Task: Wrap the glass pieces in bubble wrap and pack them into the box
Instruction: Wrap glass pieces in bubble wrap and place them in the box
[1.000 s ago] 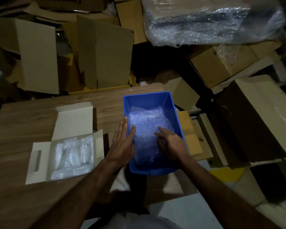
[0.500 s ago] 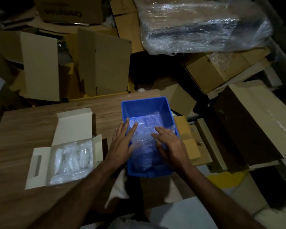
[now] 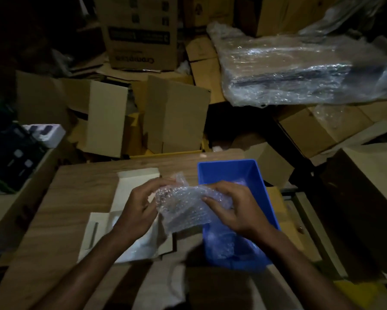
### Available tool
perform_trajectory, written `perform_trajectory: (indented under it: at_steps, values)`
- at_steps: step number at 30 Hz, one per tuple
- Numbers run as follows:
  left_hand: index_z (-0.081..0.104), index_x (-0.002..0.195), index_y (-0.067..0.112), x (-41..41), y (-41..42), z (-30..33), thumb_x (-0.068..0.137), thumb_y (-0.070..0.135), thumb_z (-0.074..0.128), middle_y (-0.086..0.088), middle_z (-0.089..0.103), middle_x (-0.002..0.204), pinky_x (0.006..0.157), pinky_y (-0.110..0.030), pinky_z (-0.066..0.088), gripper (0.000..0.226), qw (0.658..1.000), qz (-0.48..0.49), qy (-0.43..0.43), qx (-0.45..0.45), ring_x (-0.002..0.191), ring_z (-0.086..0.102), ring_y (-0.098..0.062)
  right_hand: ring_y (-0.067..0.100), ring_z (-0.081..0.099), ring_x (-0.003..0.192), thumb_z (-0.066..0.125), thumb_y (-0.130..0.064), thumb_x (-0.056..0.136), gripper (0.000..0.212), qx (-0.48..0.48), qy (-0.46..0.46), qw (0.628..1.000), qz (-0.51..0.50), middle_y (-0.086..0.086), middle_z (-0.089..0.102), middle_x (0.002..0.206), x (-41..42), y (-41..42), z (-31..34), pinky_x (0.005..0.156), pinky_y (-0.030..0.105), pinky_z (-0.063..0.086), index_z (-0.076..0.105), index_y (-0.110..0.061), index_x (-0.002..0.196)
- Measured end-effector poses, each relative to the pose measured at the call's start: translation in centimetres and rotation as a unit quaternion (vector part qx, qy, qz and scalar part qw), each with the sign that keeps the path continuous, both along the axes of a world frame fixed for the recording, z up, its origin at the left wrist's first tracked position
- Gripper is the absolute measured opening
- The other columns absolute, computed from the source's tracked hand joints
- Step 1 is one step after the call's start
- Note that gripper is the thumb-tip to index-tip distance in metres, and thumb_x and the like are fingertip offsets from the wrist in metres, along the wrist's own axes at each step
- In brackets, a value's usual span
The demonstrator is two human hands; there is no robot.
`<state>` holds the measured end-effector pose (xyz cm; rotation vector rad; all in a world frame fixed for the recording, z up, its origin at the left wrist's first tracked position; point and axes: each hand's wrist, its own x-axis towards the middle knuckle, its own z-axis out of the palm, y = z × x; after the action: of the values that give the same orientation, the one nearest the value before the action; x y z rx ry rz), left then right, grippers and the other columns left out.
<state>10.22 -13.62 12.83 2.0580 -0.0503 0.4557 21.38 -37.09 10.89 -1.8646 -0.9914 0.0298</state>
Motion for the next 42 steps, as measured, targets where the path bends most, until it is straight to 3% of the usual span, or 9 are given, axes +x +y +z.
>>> perform_trajectory:
  at_steps: [5,10,13,17,22,27,32,39,42]
  values:
    - [0.069,0.097,0.006,-2.2,1.3,0.3,0.090,0.000,0.062,-0.009,0.072,0.090,0.072,-0.040,0.057,0.012,0.985,0.110,0.014,-0.135,0.087,0.069,-0.021,0.013,0.071,0.078,0.080,-0.035,0.088,0.020,0.081,0.245,0.965,0.040,0.003,0.075,0.085,-1.6,5.3,2.1,0.068,0.028,0.056,0.073,-0.016,0.092]
    - [0.070,0.096,0.017,-3.9,3.3,-0.3,0.105,0.015,0.050,0.004,0.078,0.077,0.055,-0.024,0.058,0.021,0.850,0.245,0.226,-0.408,0.070,0.075,-0.012,0.037,0.058,0.129,0.087,-0.044,0.074,0.065,0.199,0.645,0.731,0.103,0.020,0.062,0.139,-3.1,7.6,1.4,0.109,0.055,0.046,0.070,-0.010,0.127]
    - [0.065,0.088,0.011,-5.2,4.8,-0.7,0.106,0.019,0.043,-0.011,0.069,0.080,0.046,-0.027,0.056,0.030,0.767,0.243,0.302,-0.511,0.053,0.071,-0.019,0.038,0.064,0.122,0.094,-0.040,0.064,0.075,0.235,0.713,0.644,0.147,0.025,0.063,0.134,-5.9,7.7,-0.5,0.094,0.048,0.058,0.070,-0.002,0.125]
    - [0.056,0.088,0.012,-7.4,6.5,-2.1,0.111,0.022,0.032,-0.003,0.071,0.067,0.040,-0.023,0.055,0.034,0.735,0.265,0.350,-0.517,0.043,0.068,-0.011,0.032,0.074,0.105,0.100,-0.031,0.054,0.071,0.152,0.717,0.666,0.141,0.020,0.074,0.118,-8.8,8.3,-2.6,0.080,0.036,0.061,0.076,-0.005,0.115]
    - [0.064,0.076,0.006,-9.9,6.4,-2.9,0.105,0.011,0.040,-0.002,0.066,0.045,0.033,-0.020,0.048,0.038,0.719,0.251,0.387,-0.520,0.035,0.063,-0.013,0.041,0.066,0.119,0.071,-0.040,0.093,0.056,0.059,0.698,0.711,0.062,0.025,0.067,0.129,-10.2,12.1,-3.3,0.102,0.051,0.054,0.062,0.000,0.132]
    - [0.075,0.068,-0.005,-11.7,7.2,-3.9,0.096,0.008,0.052,-0.016,0.069,0.059,0.042,-0.025,0.055,0.038,0.701,0.224,0.427,-0.525,0.048,0.069,-0.023,0.036,0.067,0.116,0.068,-0.051,0.094,0.060,0.037,0.728,0.680,0.074,0.021,0.068,0.126,-10.4,14.5,-3.0,0.105,0.048,0.051,0.066,-0.003,0.129]
    - [0.063,0.037,-0.001,-13.1,9.8,-3.9,0.106,0.001,0.035,-0.012,0.058,0.039,0.029,-0.020,0.043,0.074,0.687,0.215,0.462,-0.518,0.029,0.058,-0.015,0.034,0.066,0.120,0.086,-0.004,0.076,0.058,-0.026,0.726,0.681,0.090,0.023,0.067,0.130,-9.8,14.3,-3.5,0.111,0.046,0.048,0.064,0.004,0.129]
    - [0.078,0.093,0.002,-13.7,11.9,-5.9,0.094,0.022,0.064,-0.014,0.076,0.088,0.078,-0.041,0.062,0.024,0.692,0.151,0.552,-0.439,0.079,0.074,-0.026,0.042,0.065,0.118,0.079,-0.026,0.083,0.050,-0.060,0.707,0.704,-0.030,0.024,0.071,0.120,-10.7,16.0,-3.4,0.108,0.056,0.048,0.067,0.003,0.122]
    - [0.058,0.137,0.016,-14.0,12.3,-6.7,0.085,0.063,0.069,-0.009,0.065,0.132,0.105,-0.049,0.050,0.071,0.757,0.189,0.527,-0.337,0.120,0.063,-0.030,0.036,0.074,0.099,0.088,-0.030,0.073,0.072,-0.085,0.624,0.771,-0.094,0.021,0.076,0.105,-11.7,16.5,-4.3,0.089,0.050,0.061,0.058,0.007,0.128]
